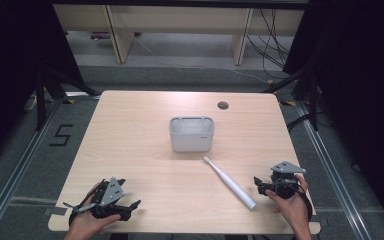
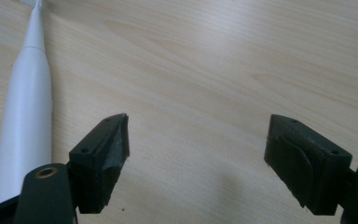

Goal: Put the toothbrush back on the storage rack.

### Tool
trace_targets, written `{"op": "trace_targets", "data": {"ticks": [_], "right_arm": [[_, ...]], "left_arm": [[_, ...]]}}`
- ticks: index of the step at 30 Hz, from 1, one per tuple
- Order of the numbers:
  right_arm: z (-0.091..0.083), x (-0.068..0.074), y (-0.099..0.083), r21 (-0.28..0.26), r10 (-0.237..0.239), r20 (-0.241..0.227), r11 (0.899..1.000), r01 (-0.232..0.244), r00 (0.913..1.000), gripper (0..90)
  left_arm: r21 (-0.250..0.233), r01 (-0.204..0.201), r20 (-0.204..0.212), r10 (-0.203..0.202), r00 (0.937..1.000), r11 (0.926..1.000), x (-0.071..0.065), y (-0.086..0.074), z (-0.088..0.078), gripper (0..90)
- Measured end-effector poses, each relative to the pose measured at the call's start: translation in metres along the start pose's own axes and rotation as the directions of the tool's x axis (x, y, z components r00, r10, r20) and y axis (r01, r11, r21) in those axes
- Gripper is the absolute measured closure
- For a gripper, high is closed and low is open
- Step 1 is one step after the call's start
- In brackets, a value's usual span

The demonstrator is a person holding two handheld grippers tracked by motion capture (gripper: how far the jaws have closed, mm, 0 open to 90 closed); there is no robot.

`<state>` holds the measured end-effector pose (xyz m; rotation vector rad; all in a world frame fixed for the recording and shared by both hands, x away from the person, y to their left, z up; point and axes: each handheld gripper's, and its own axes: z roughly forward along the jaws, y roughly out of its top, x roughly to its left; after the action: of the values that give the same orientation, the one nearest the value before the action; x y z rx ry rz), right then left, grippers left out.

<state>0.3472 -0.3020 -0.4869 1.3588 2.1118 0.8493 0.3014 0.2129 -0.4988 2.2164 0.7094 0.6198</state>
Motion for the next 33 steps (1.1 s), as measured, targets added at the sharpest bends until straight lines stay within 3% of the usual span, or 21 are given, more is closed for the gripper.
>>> {"op": "trace_targets", "data": {"ticks": [3,4,11,12,14,16,18,19,21,22,24,26,28,30,31,33], "right_arm": [[0.001,0.003,0.000,0.005,0.028,-0.010,1.000,-0.028,0.9996,22.7],[0.001,0.001,0.000,0.002,-0.005,-0.005,1.000,0.005,1.0000,22.7],[0.003,0.002,0.002,0.008,-0.025,-0.018,1.000,0.025,0.9995,24.2],[0.003,0.001,0.003,-0.006,-0.062,-0.008,0.998,0.062,0.9980,24.7],[0.004,0.000,0.004,-0.011,-0.068,-0.019,0.998,0.068,0.9975,24.8],[0.001,0.004,0.006,0.016,-0.031,-0.022,0.999,0.031,0.9993,25.0],[0.001,0.002,0.006,0.008,-0.050,-0.019,0.999,0.050,0.9986,25.1],[0.001,0.006,0.007,0.015,-0.013,-0.021,1.000,0.013,0.9997,25.2],[0.000,0.006,0.010,0.024,-0.021,-0.026,0.999,0.022,0.9994,25.5],[0.001,0.005,0.013,0.007,-0.062,-0.040,0.998,0.062,0.9973,25.6],[-0.001,0.006,0.014,0.016,-0.049,-0.038,0.999,0.049,0.9981,26.2],[0.000,0.005,0.017,0.001,-0.097,-0.040,0.995,0.097,0.9945,27.3],[-0.001,0.009,0.019,0.009,-0.072,-0.035,0.997,0.073,0.9968,27.3],[-0.002,0.009,0.022,0.021,-0.077,-0.044,0.997,0.078,0.9960,27.6],[-0.001,0.008,0.024,0.008,-0.107,-0.040,0.994,0.107,0.9935,27.7],[-0.003,0.009,0.028,0.028,-0.106,-0.045,0.994,0.107,0.9934,27.6]], "left_arm": [[0.002,0.002,0.002,-0.002,1.0000,1.0000,0.000,0.000,0.000,15.1],[0.002,0.001,0.002,-0.001,1.0000,1.0000,0.000,0.000,0.000,15.1],[0.002,0.001,-0.002,-0.001,1.0000,1.0000,0.000,0.000,0.000,15.0],[0.003,0.002,-0.002,-0.002,1.0000,1.0000,0.000,-0.001,0.000,15.1],[0.003,0.004,-0.002,-0.004,1.0000,1.0000,0.000,0.000,0.001,15.1],[0.001,0.005,-0.002,-0.005,1.0000,1.0000,0.000,0.000,0.000,15.0],[0.001,0.004,-0.002,-0.003,1.0000,1.0000,0.000,0.000,0.001,15.1],[0.001,0.004,-0.002,-0.004,1.0000,1.0000,0.000,-0.001,0.001,15.1],[0.002,0.002,-0.004,-0.002,1.0000,1.0000,0.000,-0.001,0.001,15.1],[0.003,0.001,-0.003,-0.001,1.0000,1.0000,0.000,-0.001,0.001,15.1],[0.001,0.008,-0.007,-0.008,0.9999,1.0000,0.000,-0.001,0.001,15.1],[0.004,0.004,-0.007,-0.004,1.0000,1.0000,0.000,-0.001,0.001,15.0],[0.013,-0.006,0.000,0.006,1.0000,0.9999,0.001,-0.001,0.000,15.0],[0.003,0.009,0.004,-0.009,1.0000,1.0000,0.001,-0.001,0.001,15.1],[0.013,-0.009,0.000,0.009,1.0000,0.9999,0.001,-0.001,0.000,15.1],[0.012,-0.003,0.001,0.003,1.0000,0.9999,0.001,-0.001,0.001,15.1]]}}
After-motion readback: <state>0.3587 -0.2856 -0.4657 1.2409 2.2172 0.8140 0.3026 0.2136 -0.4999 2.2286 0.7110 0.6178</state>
